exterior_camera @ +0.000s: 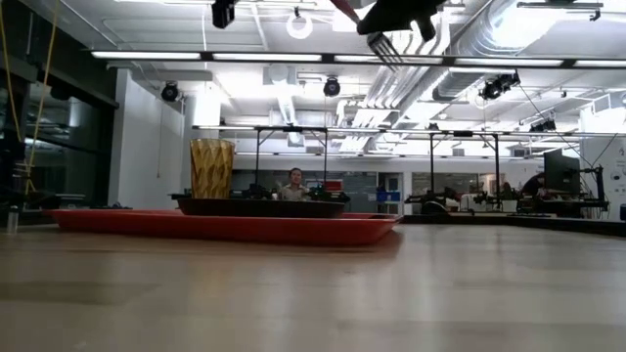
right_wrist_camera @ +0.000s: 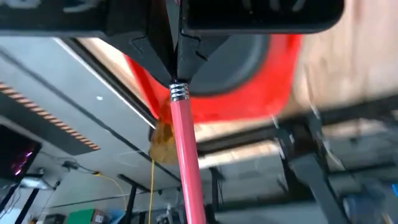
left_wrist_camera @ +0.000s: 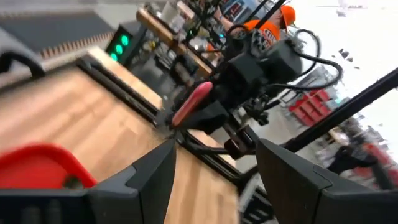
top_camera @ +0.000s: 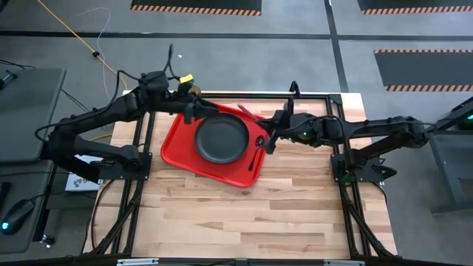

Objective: Pick and place plate/cup/fork/spoon on tray
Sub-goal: Put the pink fork on the red serving tray

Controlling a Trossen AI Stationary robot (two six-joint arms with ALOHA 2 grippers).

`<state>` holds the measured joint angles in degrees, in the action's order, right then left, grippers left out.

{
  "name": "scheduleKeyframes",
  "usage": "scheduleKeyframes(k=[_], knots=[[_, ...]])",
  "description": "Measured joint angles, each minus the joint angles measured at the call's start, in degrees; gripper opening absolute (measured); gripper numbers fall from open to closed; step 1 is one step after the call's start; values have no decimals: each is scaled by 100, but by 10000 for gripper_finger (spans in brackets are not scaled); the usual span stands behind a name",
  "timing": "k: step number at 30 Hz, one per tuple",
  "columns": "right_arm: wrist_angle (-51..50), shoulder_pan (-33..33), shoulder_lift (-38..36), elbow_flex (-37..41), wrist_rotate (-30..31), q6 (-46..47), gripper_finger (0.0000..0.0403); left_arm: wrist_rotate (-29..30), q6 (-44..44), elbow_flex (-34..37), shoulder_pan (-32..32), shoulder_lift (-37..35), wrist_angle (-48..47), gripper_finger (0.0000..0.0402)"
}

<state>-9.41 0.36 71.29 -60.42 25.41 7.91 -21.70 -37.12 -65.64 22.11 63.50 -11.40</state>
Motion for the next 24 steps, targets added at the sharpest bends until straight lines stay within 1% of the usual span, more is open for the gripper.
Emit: scheduleKeyframes(k=[4,7,10,13,15,19,24], knots=[[-958,131,0,-390,190,-559,0,-63,-753,0,0,49,-51,213],[-1415,244,56,-636,279,-1215,0,-400,-1395,-1,0,48,-76,213],[-1751,372,273,-947,352,-2339,0,-848,-2094,-1,-4,46,-76,213],[-2021,476,658,-1343,358,-3542,0,-1240,-2675,-1,-93,46,-84,213],[-2178,521,956,-1637,394,-4103,0,-1328,-2981,-1,-199,46,-84,213],[-2391,545,1448,-2260,387,-4939,0,-1342,-3441,1,-422,46,-85,213],[-2421,542,1695,-2907,213,-5634,0,-1466,-3854,-1,-677,46,-89,213]])
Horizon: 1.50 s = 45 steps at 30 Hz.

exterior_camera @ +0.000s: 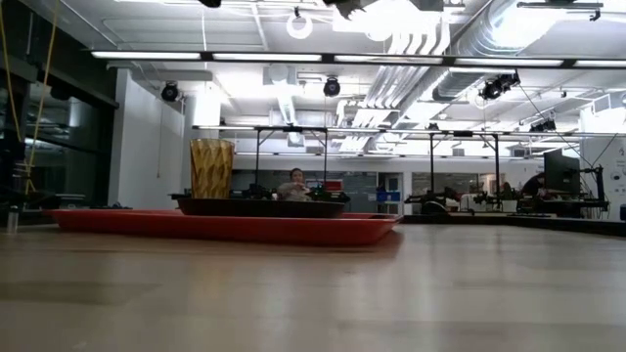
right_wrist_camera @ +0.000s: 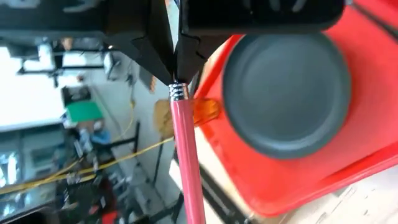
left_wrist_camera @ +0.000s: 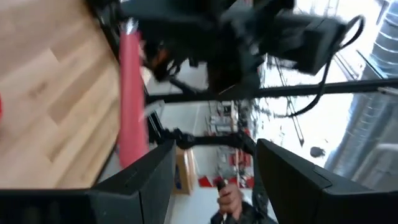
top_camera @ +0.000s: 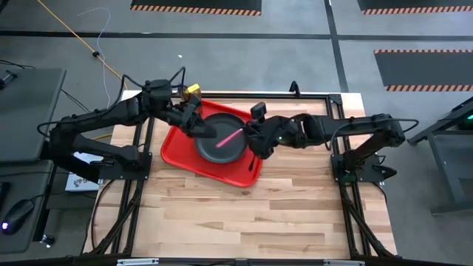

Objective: Pick and place plate/cup/fork/spoon on tray
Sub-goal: Put the pink fork on the red serving tray

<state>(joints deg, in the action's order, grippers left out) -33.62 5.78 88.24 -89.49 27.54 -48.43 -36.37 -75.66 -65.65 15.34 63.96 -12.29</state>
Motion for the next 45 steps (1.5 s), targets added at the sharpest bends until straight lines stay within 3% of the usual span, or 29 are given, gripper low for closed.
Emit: scheduleKeyframes(k=[14,22,31,45], knots=[[209,114,96,-450,-100,-1015,0,-179,-575,-3,-501,62,337,213],[492,227,126,-476,-205,-1065,0,-233,-689,-7,-755,161,323,213],[438,594,124,-511,-409,-1040,0,-124,-643,1,-581,154,698,213],[1011,760,115,-511,-109,-1069,0,-166,-973,2,-678,208,619,213]])
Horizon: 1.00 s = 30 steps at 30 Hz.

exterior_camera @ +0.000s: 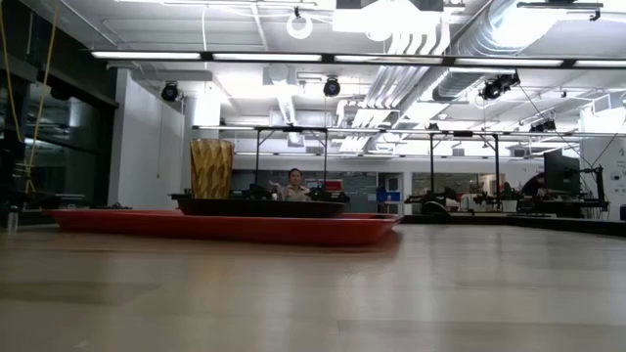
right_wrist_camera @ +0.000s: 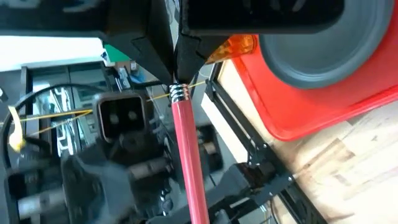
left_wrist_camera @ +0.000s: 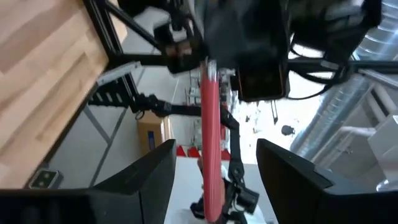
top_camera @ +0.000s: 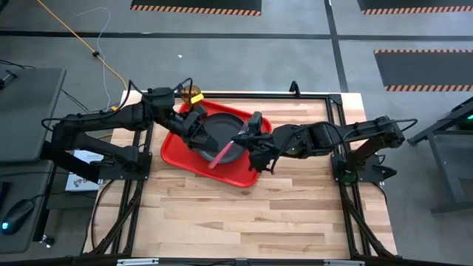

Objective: Pick and place plate/cup/fork/spoon on tray
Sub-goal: Put the pink fork on the red serving tray

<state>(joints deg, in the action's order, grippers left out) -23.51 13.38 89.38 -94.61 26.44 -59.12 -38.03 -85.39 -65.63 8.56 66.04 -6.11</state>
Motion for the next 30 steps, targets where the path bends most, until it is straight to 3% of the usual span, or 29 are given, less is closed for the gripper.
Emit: scheduleKeyframes(k=[9,22,30], knots=[[141,1,0,0,-93,118,0,179,90,0,-125,7,-13,213],[197,-154,0,0,248,242,0,229,7,0,-319,7,-11,213],[96,-189,90,0,289,-107,0,331,-139,0,-501,38,80,213]])
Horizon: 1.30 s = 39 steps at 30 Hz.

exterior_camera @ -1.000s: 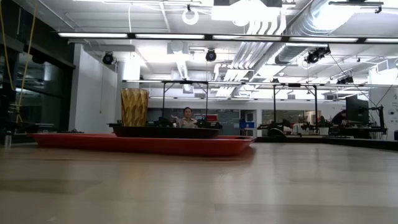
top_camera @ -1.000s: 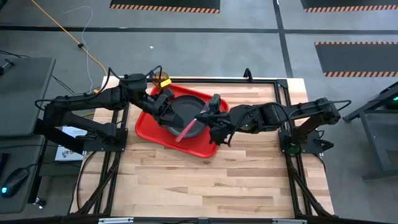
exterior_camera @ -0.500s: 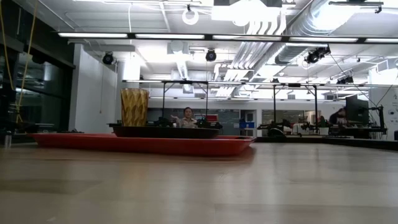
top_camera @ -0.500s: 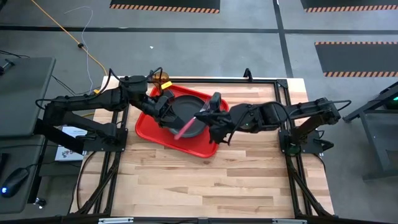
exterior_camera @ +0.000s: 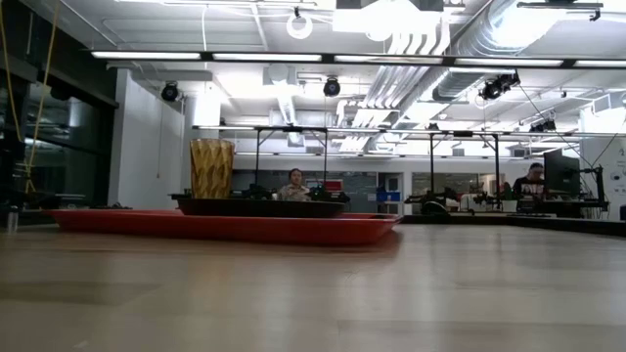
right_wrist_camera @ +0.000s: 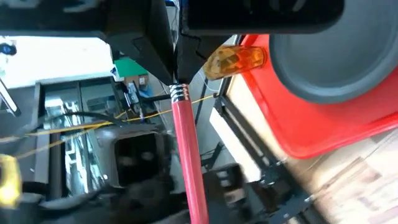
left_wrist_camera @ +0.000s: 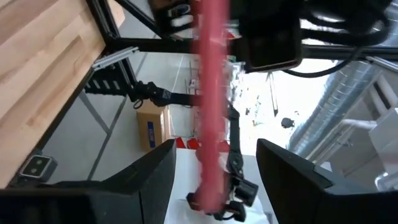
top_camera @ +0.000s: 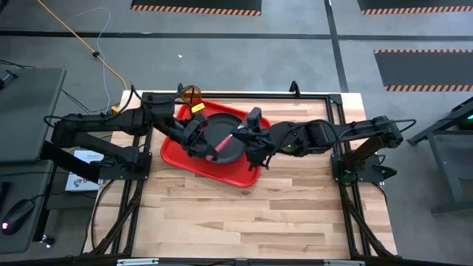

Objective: Pick and place plate/cup/fork/spoon on tray
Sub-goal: Put the pink fork on the red serving tray

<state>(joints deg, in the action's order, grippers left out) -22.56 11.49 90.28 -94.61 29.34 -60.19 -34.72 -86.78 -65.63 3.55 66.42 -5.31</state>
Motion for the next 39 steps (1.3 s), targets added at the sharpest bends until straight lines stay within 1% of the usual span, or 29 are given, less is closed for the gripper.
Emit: scheduleKeyframes(k=[6,10,13,15,17,23,24,27,30,33,36,39], knots=[[19,0,89,-1,-64,-137,0,29,-66,-9,3,145,473,213],[27,2,96,-2,25,-163,0,50,-107,-7,17,157,465,213],[36,2,92,-2,21,-161,0,51,-66,-7,17,157,480,199],[56,2,92,-2,1,-163,0,54,-4,-7,19,157,471,179],[82,2,92,-2,3,-144,0,53,9,-7,22,157,471,150],[125,2,82,-7,18,-152,0,79,140,11,25,157,408,33],[119,2,67,-11,20,-175,0,80,143,21,41,162,396,20],[180,43,71,-11,162,-179,1,67,249,22,110,156,379,21],[322,129,88,-7,529,-227,1,33,448,12,209,112,306,23],[347,166,85,-7,733,-163,11,24,605,9,319,86,251,17],[345,202,44,-2,859,109,42,24,761,0,482,-15,113,17],[324,216,0,-2,830,381,85,97,983,-2,695,-152,-108,17]])
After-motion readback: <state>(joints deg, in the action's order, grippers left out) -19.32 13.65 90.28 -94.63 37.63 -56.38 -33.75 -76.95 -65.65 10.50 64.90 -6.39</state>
